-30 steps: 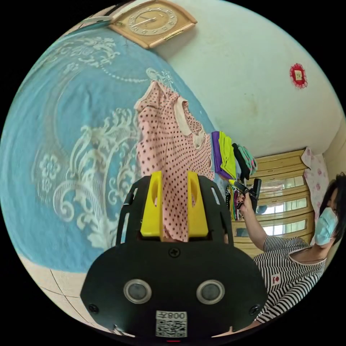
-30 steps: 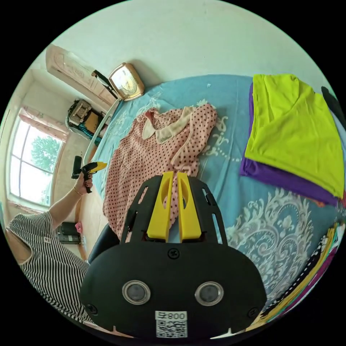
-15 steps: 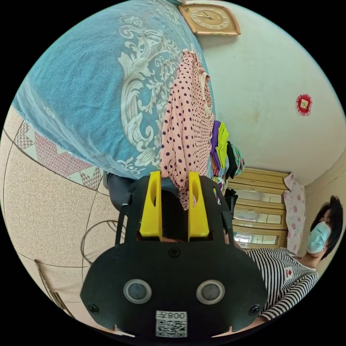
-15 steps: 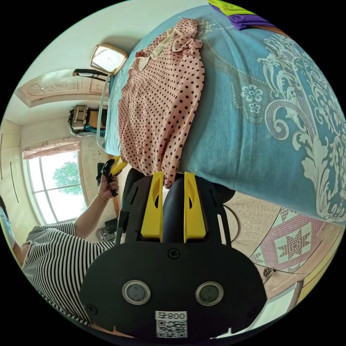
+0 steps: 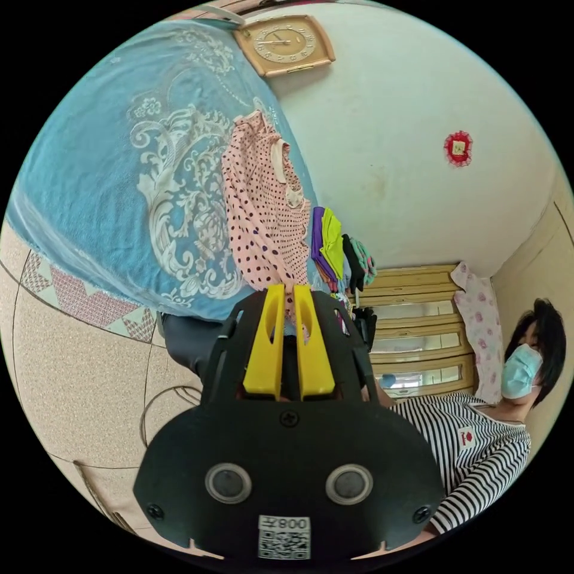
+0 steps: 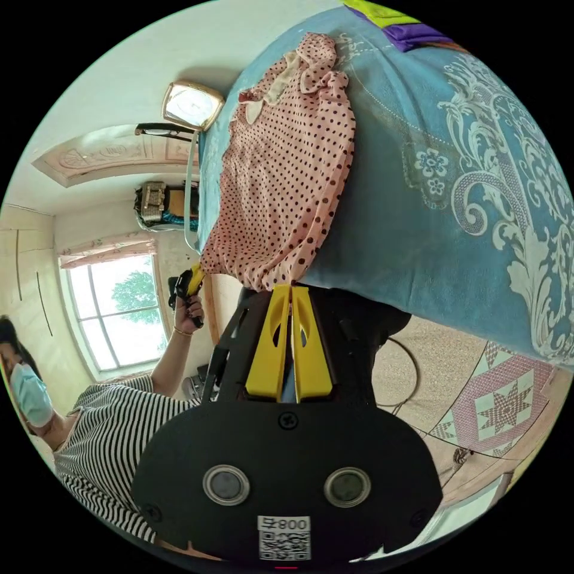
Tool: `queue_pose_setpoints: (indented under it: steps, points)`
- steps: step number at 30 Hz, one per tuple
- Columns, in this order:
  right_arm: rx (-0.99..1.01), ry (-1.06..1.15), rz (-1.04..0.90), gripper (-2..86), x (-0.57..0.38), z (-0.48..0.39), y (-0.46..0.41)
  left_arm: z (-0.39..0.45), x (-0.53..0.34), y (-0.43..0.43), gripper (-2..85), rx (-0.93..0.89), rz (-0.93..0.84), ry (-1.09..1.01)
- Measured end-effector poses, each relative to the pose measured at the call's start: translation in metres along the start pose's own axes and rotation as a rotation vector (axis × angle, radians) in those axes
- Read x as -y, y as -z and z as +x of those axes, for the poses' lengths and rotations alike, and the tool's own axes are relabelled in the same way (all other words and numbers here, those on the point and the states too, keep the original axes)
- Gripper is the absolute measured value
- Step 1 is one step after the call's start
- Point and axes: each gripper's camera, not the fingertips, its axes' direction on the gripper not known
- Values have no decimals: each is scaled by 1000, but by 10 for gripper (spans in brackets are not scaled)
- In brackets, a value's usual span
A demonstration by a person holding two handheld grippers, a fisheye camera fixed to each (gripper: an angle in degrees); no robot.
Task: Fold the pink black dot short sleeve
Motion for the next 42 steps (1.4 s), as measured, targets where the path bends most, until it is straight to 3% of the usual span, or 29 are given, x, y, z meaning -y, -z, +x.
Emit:
queue_pose_setpoints:
  steps: [6,11,18,24,28,42]
  points:
    - [102,-34,73,2,-50,16,23,-6,-35,-12,17,30,-32,27]
    - [91,-143,53,6,-70,43,-21,-37,-70,-39,24,19,-11,162]
    - [90,-196,64,29,-114,48,-57,-40,-93,-48,80,47,17,172]
    - [146,-208,77,43,-149,46,-77,-25,-73,-79,77,191,-110,113]
    - [159,-206,80,41,-164,41,-88,-17,-70,-93,26,343,-183,101]
    - [163,-171,100,74,-204,25,-101,-19,-97,-5,5,142,-44,100]
